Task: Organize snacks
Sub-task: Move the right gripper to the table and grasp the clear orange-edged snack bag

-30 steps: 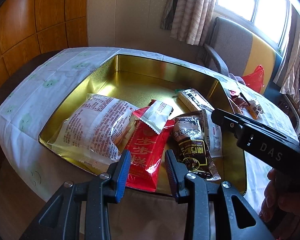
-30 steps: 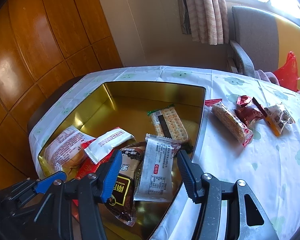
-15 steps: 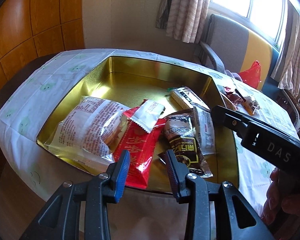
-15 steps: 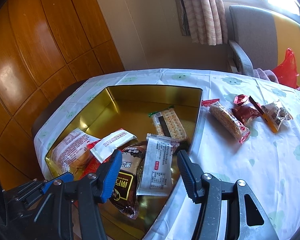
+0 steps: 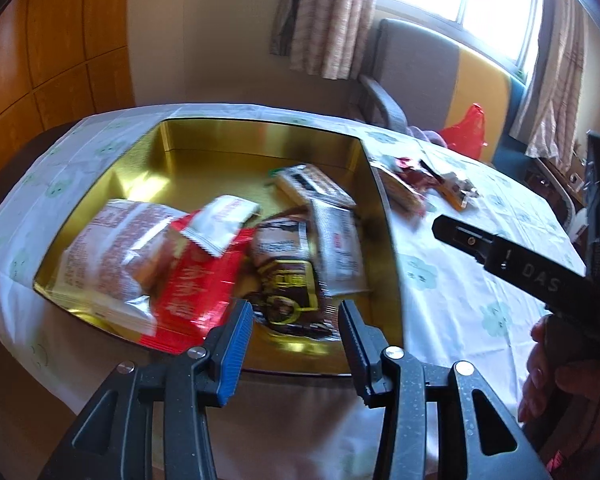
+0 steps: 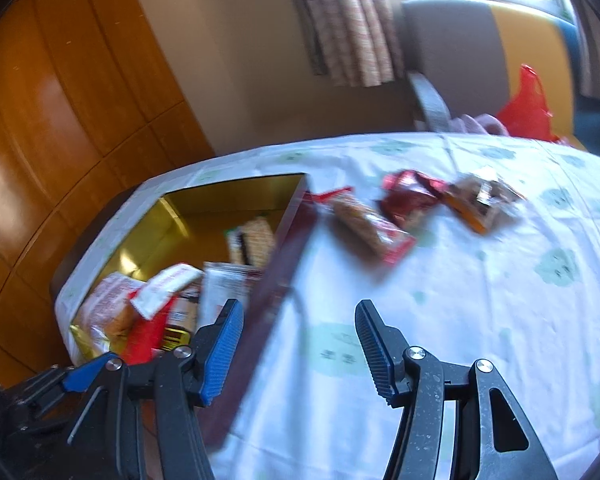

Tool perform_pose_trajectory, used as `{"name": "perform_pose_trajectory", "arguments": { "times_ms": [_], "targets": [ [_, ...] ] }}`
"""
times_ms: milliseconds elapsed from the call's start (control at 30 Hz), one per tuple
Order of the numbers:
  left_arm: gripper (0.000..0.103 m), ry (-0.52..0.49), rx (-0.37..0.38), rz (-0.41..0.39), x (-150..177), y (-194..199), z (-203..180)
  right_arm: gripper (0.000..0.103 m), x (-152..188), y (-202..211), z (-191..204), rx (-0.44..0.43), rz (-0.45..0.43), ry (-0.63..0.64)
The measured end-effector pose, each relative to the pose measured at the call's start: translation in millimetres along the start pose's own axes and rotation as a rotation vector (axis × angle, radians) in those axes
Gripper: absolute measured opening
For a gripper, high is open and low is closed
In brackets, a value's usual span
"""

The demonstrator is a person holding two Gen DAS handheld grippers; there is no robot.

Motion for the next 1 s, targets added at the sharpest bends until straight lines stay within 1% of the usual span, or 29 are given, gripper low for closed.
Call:
{"name": "perform_pose_trajectory", "arguments": {
  "times_ms": [200, 267, 367, 533, 600, 667, 700, 733, 800, 833, 867, 900, 1000],
  "targets": [
    [0.045, -0.062, 0.045, 0.018, 5, -5, -36, 0.060, 13, -10, -52, 0.060, 0.049, -0.061],
    [0.045, -0.079, 0.061, 0.023, 5, -7, -48, 0.060, 11, -14, -64, 0.074, 0.052, -0.069],
    [0.045, -0.090, 0.073, 0.024, 4, -8, -58, 0.061, -4, -20, -77, 0.084, 0.041, -0.068],
    [0.045, -0.083, 0.060, 0.025, 0, -10, -60, 0.062, -48, -41, -72, 0.082, 0.018, -0.011],
    [0.045, -0.077, 0.054, 0.028, -1, -11, -58, 0.062, -62, -56, -61, 0.060, 0.027, 0.029],
    [0.045, -0.070, 0.044, 0.031, -3, -11, -55, 0.061, -70, -74, -45, 0.047, 0.057, 0.092],
    [0.045, -0.068, 0.041, 0.031, -4, -11, -53, 0.059, -71, -85, -39, 0.050, 0.085, 0.122],
    [0.045, -0.066, 0.037, 0.032, -4, -11, -52, 0.053, -70, -96, -35, 0.058, 0.112, 0.148],
    [0.045, -0.062, 0.032, 0.032, -3, -10, -49, 0.046, -65, -110, -31, 0.052, 0.151, 0.172],
    [0.045, -0.060, 0.031, 0.033, -4, -10, -47, 0.045, -62, -116, -31, 0.056, 0.163, 0.181],
    [0.045, -0.057, 0.029, 0.036, -3, -11, -46, 0.043, -61, -119, -32, 0.066, 0.161, 0.189],
    [0.045, -0.055, 0.029, 0.037, -3, -12, -46, 0.038, -59, -119, -35, 0.072, 0.156, 0.189],
    [0.045, -0.059, 0.034, 0.043, -3, -15, -50, 0.033, -53, -112, -46, 0.037, 0.155, 0.127]
  ]
}}
Point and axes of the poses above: each gripper's, at about its wrist camera, not at the fingertips, and y roughly against the way its jaws point, z to its left, x to its underside, the point moved 8 cm from there along -y, roughly the way its jaws point, and after that the axes turned 9 degrees about x, right-handed, at the moved point
